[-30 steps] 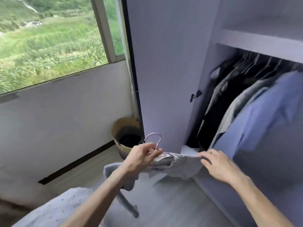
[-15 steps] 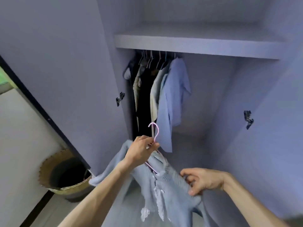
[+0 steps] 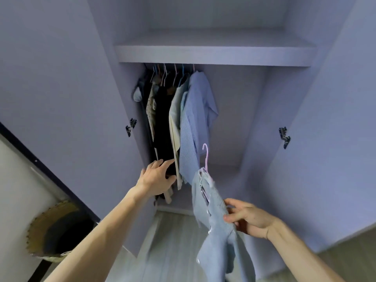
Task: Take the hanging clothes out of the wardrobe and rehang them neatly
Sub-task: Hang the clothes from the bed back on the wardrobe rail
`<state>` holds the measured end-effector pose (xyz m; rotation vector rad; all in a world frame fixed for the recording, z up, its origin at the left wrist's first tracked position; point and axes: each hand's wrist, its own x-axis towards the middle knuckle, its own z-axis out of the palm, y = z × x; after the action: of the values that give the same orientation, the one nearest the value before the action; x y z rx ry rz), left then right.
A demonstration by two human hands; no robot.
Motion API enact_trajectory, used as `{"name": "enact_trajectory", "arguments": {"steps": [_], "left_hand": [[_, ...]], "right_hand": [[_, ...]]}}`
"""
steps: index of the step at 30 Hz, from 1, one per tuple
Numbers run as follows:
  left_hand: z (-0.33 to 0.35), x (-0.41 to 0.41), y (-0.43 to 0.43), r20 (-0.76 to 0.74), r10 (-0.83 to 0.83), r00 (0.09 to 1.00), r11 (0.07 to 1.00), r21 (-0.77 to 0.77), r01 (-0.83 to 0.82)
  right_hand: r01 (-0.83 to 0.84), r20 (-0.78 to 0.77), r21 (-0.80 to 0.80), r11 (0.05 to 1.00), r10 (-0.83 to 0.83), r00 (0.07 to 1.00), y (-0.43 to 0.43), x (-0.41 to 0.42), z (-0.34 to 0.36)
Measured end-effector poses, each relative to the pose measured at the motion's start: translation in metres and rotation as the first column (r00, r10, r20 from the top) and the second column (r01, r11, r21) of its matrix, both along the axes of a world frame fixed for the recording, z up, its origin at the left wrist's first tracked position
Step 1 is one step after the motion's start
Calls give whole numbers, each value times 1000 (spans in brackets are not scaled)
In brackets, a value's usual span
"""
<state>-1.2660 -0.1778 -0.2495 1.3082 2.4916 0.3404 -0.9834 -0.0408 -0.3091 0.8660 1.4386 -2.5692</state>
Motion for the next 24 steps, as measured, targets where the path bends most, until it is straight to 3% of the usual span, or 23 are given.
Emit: {"name": "enact_trajectory", "arguments": {"steps": [4,8,13,20,22,24], "left_hand": [[30,-40,-10,-200,67,978,996,-44,-77],[60,-81,-4,-383,108,917,993,-10,-121],[101,-131,12,-646,172,744,983,62,-173],[129,-205,10,-772,273,574,898,-8,-439],[120,-220,-3,-818,237,524,905,-10,-425],[109,-230,-15,-838,191,511,951,29,-308]], "right_hand": [[224,-39,68,972,-222,974,12,-31,22],[330,-66,178,927,-324,944,44,-69,46],[346,-96,299,889,-333,938,104,-123,73],[364,-179,423,829,-318,931,195,-209,113],[372,-191,442,817,-319,928,218,-231,121],[384,-196,459,801,-331,923,238,-253,126]]}}
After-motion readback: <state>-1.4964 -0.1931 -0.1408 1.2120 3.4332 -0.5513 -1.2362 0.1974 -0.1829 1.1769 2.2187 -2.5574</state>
